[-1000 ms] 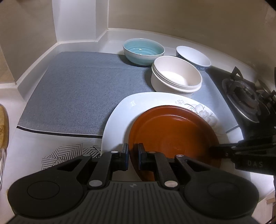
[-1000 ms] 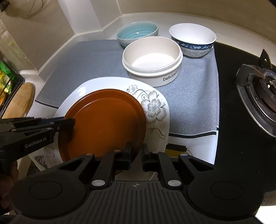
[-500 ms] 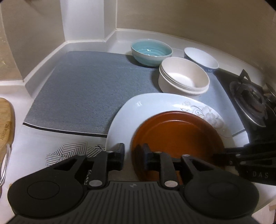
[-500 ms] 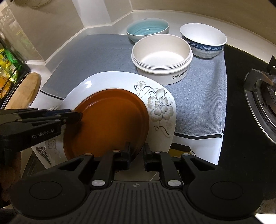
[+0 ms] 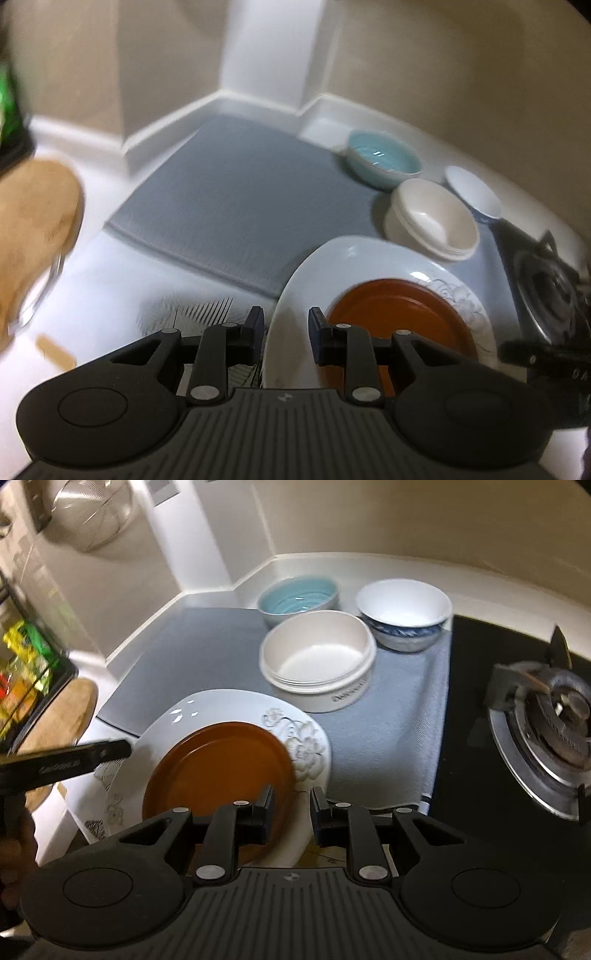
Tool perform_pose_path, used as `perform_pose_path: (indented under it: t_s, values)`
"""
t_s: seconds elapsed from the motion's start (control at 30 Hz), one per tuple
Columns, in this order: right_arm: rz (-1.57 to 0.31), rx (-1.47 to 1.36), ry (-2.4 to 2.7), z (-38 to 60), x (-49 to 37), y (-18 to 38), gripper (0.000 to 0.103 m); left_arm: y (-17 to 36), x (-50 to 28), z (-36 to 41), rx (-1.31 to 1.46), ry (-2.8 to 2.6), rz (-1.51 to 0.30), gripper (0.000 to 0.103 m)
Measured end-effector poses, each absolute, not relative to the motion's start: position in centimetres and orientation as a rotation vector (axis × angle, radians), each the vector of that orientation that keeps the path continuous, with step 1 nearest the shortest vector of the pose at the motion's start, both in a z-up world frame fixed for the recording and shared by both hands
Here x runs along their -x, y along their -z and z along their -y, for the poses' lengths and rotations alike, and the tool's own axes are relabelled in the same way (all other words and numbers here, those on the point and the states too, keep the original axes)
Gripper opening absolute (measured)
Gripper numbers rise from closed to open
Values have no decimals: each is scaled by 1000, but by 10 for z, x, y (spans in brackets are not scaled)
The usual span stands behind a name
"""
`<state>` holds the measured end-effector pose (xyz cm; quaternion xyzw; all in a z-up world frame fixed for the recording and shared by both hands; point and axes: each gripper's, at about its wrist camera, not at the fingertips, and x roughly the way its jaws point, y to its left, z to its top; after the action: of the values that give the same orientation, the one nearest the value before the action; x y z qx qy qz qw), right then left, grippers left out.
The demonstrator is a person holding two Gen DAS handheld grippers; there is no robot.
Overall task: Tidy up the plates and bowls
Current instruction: 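Open the left gripper to release the orange plate and withdraw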
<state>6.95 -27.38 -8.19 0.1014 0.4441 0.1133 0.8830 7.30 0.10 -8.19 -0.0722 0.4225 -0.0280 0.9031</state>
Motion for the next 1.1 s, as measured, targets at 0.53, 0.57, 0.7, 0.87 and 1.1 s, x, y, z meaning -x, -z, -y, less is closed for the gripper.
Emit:
perform_pose_path:
  t_s: [0.53, 0.57, 0.7, 0.87, 1.1]
  values:
    - [-1055, -299, -254, 278, -84, 109, 22, 109, -95, -34, 410, 97, -1068, 27]
    - [-1058, -297, -253, 277, -85, 110, 22, 111, -98, -35, 417, 115, -1071, 27]
    - [-1064, -302, -253, 275, -87, 111, 20, 116, -110, -40, 432, 176, -1095, 27]
    - [-1068, -322, -218, 274, -87, 110, 19, 120, -123, -48, 431, 254, -1110, 24]
    - [-1059, -279, -195, 252, -87, 106, 19, 123, -135, -74, 454, 295, -1105, 22]
